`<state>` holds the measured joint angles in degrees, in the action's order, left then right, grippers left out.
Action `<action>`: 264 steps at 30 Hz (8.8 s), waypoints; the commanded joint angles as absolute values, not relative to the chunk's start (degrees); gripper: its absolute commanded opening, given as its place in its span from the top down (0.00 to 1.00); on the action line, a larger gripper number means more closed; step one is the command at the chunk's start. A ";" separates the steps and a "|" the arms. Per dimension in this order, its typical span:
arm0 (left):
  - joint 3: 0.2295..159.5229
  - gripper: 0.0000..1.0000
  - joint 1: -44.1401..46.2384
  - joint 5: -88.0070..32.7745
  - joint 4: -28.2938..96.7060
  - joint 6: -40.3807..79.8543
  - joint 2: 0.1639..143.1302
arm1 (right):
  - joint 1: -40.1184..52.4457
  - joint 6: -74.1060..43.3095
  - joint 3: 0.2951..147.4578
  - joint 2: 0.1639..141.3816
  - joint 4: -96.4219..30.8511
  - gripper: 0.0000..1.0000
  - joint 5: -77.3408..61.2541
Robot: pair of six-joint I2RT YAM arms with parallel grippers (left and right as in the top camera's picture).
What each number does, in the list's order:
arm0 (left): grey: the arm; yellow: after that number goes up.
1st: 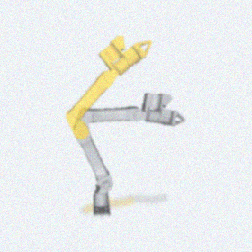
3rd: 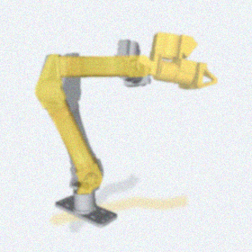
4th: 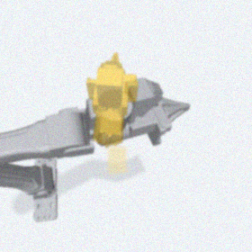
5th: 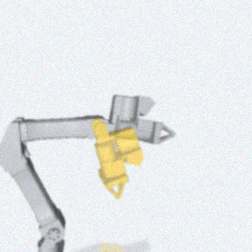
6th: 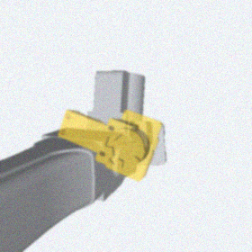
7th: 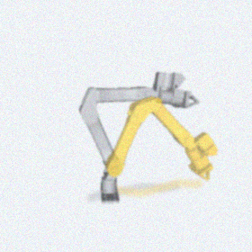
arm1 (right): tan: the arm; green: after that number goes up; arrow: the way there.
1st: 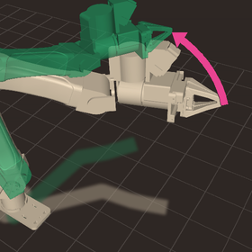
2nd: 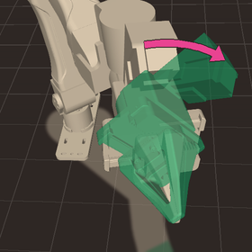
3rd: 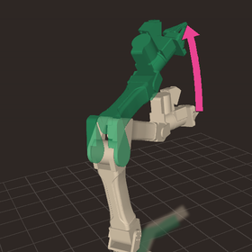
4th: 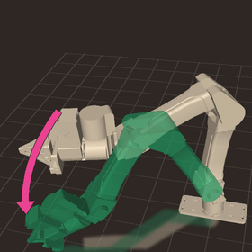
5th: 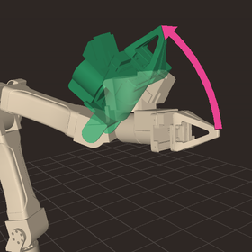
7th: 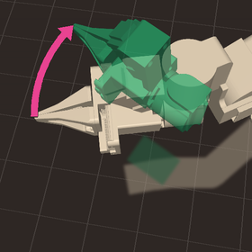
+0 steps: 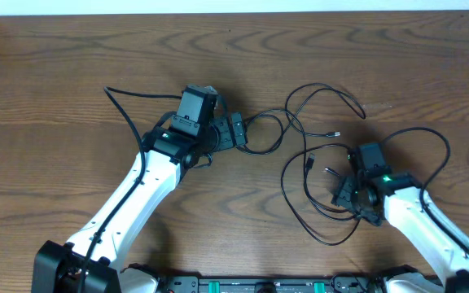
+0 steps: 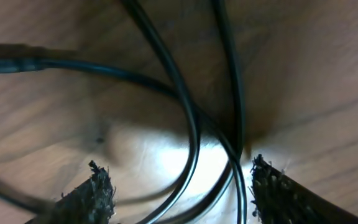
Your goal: Untangle cables
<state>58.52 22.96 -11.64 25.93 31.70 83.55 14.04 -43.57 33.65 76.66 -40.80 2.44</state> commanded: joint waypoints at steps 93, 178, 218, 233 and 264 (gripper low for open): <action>58.72 0.01 22.79 -11.05 26.13 31.62 83.92 | 4.08 -14.72 88.29 77.73 -62.67 0.99 -16.27; 58.72 0.01 22.79 -11.05 26.13 31.62 83.92 | 32.60 -0.32 85.91 87.39 -60.82 0.99 -11.97; 58.72 0.01 22.79 -11.05 26.13 31.62 83.92 | -15.99 21.91 94.91 106.91 -32.38 0.99 11.44; 58.72 0.01 22.79 -11.05 26.13 31.62 83.92 | -16.03 25.78 94.91 121.47 -32.73 0.94 17.45; 58.72 0.01 22.79 -11.05 26.13 31.62 83.92 | -2.76 7.84 94.94 103.15 -43.88 0.02 -1.41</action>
